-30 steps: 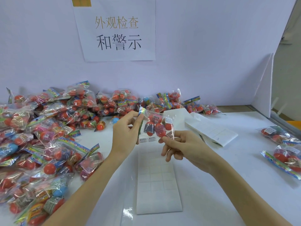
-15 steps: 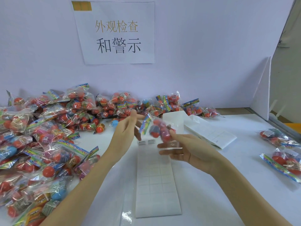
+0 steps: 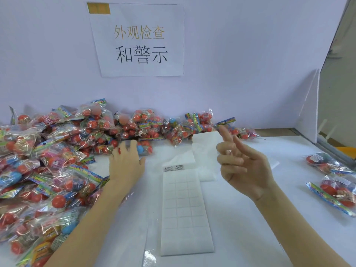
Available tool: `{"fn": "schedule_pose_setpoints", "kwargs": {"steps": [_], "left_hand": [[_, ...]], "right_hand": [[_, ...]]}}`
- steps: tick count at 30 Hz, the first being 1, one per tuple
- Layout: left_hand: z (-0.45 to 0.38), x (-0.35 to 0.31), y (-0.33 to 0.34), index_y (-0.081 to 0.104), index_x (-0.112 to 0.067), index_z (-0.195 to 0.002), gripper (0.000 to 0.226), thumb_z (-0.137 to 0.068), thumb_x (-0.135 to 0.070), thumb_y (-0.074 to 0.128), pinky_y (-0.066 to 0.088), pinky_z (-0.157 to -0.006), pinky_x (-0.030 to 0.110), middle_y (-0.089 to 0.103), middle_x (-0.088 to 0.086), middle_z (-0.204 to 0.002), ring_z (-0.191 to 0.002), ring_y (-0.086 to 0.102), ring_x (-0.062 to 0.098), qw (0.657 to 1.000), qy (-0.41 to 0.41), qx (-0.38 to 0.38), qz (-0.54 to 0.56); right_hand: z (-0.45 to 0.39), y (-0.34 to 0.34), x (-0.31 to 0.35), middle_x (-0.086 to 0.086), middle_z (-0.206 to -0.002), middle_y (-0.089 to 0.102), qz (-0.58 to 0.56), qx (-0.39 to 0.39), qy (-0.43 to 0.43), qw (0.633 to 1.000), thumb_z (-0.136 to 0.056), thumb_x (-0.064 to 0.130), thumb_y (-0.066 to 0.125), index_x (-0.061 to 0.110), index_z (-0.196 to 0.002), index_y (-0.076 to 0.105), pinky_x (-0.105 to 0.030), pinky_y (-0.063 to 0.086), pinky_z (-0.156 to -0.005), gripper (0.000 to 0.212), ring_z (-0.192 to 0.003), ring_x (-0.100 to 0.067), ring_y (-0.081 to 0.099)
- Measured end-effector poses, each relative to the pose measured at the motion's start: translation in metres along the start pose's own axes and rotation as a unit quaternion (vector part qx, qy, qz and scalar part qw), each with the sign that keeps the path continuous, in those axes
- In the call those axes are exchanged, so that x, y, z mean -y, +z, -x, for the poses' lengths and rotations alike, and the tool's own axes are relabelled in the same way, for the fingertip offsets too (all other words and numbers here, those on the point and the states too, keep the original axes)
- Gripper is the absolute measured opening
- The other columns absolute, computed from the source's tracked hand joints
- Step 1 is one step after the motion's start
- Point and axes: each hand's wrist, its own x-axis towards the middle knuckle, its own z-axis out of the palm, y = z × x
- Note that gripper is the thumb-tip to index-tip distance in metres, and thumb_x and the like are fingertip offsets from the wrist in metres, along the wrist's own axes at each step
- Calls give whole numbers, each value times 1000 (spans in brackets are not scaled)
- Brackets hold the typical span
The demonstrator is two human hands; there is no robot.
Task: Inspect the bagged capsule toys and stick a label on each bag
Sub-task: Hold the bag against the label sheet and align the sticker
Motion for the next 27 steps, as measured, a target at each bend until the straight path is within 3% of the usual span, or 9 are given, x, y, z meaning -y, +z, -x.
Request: {"fn": "schedule_pose_setpoints", "kwargs": {"steps": [4, 7, 10, 13, 16, 19, 23, 27], "left_hand": [[-3, -1, -3, 45, -9, -136, 40, -107, -36, 52, 41, -101, 40, 53, 9, -140, -125, 53, 32, 997, 73, -35, 14], [-3, -5, -3, 49, -6, -124, 29, -106, -29, 55, 43, -83, 39, 65, 10, -112, -98, 60, 31, 991, 102, -55, 59], [-1, -7, -5, 50, -6, -107, 18, -104, -21, 59, 36, -65, 38, 64, 9, -91, -76, 55, 30, 980, 112, -97, 133], [4, -14, -9, 53, -7, -104, 14, -103, -19, 61, 42, -66, 44, 66, 9, -91, -81, 60, 34, 956, 122, -137, 230], [9, -29, -14, 55, -17, -104, 5, -104, -20, 59, 45, -74, 40, 69, 2, -92, -85, 62, 24, 915, 118, -137, 361], [17, -44, -20, 59, -24, -99, 7, -105, -22, 58, 46, -69, 26, 71, -1, -88, -83, 65, 17, 866, 115, -84, 479], [33, -61, -26, 65, -22, -100, 21, -103, -40, 55, 52, -69, 32, 71, 1, -83, -77, 66, 18, 832, 147, -38, 533], [42, -70, -27, 65, -23, -98, 25, -100, -46, 56, 52, -64, 37, 69, 7, -78, -70, 64, 23, 831, 173, -39, 527]], "right_hand": [[-3, -3, -3, 3, -83, 60, 120, -59, -8, 991, -94, 20, 73, 15, -133, 70, -16, 42, -46, 39, -61, -9, 53], [-5, -5, -4, 3, -80, 58, 147, -80, -11, 986, -87, 23, 81, 14, -126, 74, -17, 41, -45, 40, -61, -9, 50], [-8, -7, -7, 3, -78, 57, 177, -117, -6, 977, -81, 24, 86, 12, -122, 76, -17, 38, -44, 44, -61, -9, 48], [-11, -12, -8, 2, -78, 56, 203, -184, -10, 962, -83, 22, 82, 10, -116, 79, -18, 36, -44, 35, -61, -10, 47], [-13, -16, -11, 0, -83, 61, 272, -253, -24, 928, -88, 23, 72, 12, -116, 80, -18, 39, -47, 31, -63, -11, 52], [-14, -16, -15, 1, -99, 71, 369, -277, -35, 887, -89, 33, 74, 24, -123, 77, -19, 50, -58, 35, -80, -11, 67], [-15, -11, -24, 6, -120, 75, 507, -268, -46, 818, -88, 54, 71, 41, -128, 71, -27, 55, -85, 42, -110, -11, 71], [-18, -4, -31, -3, -117, 77, 553, -231, -71, 797, -95, 56, 62, 31, -126, 73, -45, 53, -99, 41, -108, -19, 71]]}}
